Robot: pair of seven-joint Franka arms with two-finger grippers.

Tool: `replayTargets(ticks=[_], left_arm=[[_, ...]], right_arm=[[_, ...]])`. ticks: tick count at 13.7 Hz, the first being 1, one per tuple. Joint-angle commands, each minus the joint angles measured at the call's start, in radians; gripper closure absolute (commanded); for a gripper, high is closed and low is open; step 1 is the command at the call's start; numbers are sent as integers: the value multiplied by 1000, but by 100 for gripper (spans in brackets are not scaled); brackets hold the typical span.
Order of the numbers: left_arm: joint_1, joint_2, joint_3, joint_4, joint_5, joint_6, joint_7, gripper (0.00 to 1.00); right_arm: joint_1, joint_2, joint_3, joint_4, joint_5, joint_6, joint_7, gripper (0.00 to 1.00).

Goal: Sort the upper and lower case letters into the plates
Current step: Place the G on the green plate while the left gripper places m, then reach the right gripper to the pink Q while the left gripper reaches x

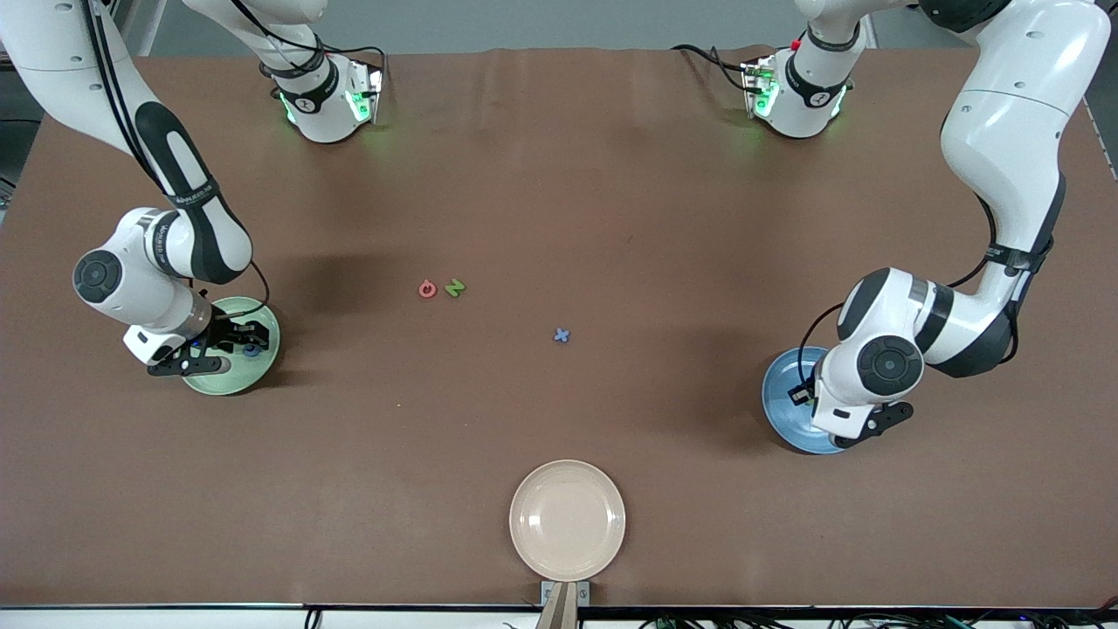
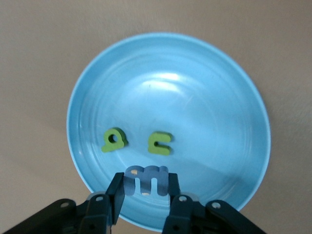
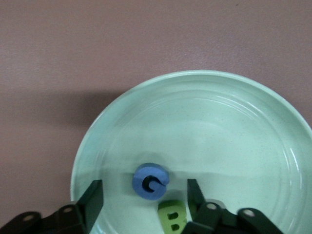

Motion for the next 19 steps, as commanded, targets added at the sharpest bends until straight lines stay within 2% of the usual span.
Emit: replayTargets(ticks=[1, 2, 3, 4, 8, 11, 12, 15, 17, 19], left_arm=[[9, -9, -13, -19, -30, -9, 1, 69], [7, -9, -13, -18, -50, -9, 1, 49], [7, -9, -13, -16, -55, -7, -6, 9], [9, -11, -13, -16, -55, -7, -5, 0], [-2, -21, -17, 1, -56, -9, -8, 0], [-20, -14, -87, 40, -94, -9, -103, 0], [-60, -9, -95, 59, -98, -9, -152, 0], [-167, 8, -95, 67, -101, 8, -290, 0], [-232, 14, -92, 62, -84, 65, -356, 0], [-299, 35, -91, 63, -85, 119, -438, 0]], right_arm=[[38, -110, 12, -13, -8, -139, 27, 0], [67, -142, 12, -13, -8, -182, 79, 0], [104, -170, 12, -13, -8, -225, 161, 0], [157, -200, 12, -13, -8, -261, 261, 0], [351, -236, 13, -19, -5, -336, 567, 0], [483, -225, 13, -27, 4, -310, 755, 0], [519, -225, 13, -38, 4, -278, 806, 0], [561, -202, 13, -90, 4, -157, 866, 0], [589, -196, 13, -133, 4, -85, 901, 4], [600, -178, 15, -138, 6, -74, 923, 9]])
